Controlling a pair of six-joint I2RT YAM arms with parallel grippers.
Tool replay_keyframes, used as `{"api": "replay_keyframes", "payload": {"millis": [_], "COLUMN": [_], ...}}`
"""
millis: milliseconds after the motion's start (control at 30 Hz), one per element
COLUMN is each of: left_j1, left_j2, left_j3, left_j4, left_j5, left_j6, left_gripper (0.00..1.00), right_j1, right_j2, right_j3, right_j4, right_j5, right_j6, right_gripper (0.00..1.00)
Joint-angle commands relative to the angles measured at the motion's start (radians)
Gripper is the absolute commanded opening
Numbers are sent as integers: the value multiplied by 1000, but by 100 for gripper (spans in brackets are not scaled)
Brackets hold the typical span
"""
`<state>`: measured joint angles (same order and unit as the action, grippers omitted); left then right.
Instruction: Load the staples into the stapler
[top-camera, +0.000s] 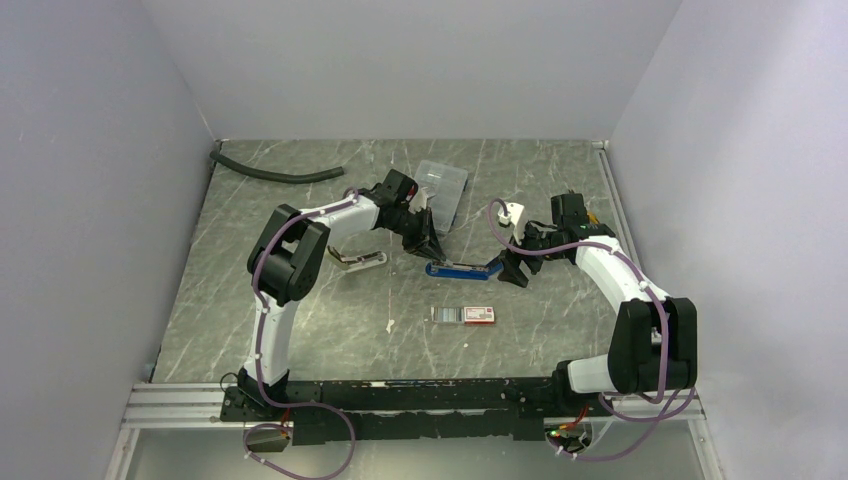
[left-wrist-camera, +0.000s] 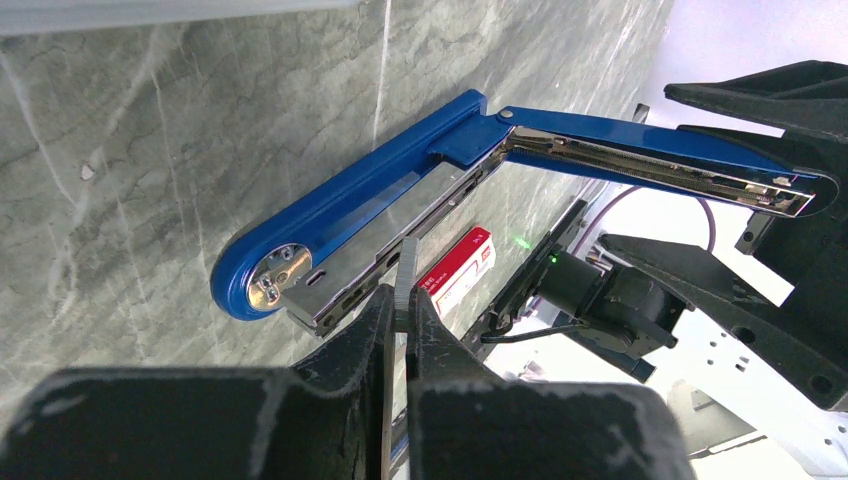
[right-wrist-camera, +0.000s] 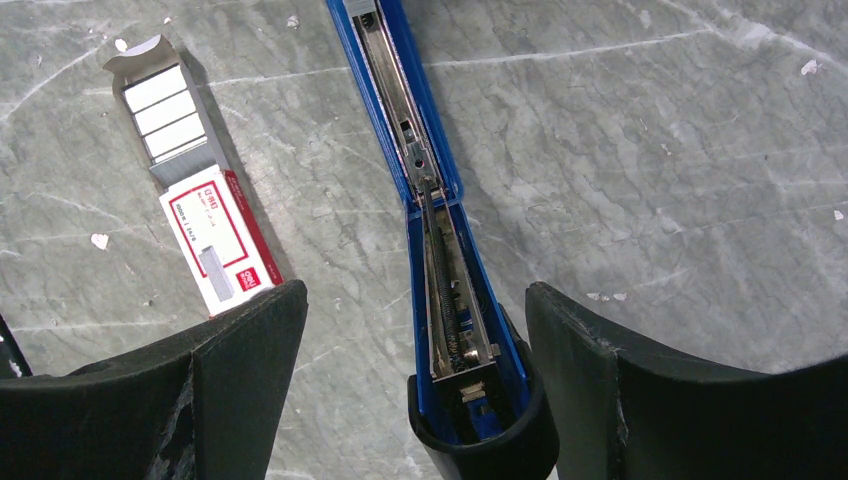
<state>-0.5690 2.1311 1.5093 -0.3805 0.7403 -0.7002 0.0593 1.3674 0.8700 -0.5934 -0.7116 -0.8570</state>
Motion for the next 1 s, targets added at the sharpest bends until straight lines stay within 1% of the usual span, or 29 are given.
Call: {"api": "replay_keyframes", "payload": {"millis": [0, 633, 967], "left_j1": [1, 6, 11], "left_j2": [6, 10, -25], "left_j3": [15, 20, 29], "left_j4": [3, 7, 9], "left_j5": [11, 14, 25], "left_j6": [-1, -9, -21], "left_gripper": [3, 3, 2], "right_j1": [-7, -8, -8], "right_j2": [2, 2, 4], "right_j3": [20, 21, 22], "right_j4": [-4, -7, -8], "right_j5": [-28, -31, -31], "right_j6": [-19, -19, -19], "right_gripper": [84, 84, 84]}}
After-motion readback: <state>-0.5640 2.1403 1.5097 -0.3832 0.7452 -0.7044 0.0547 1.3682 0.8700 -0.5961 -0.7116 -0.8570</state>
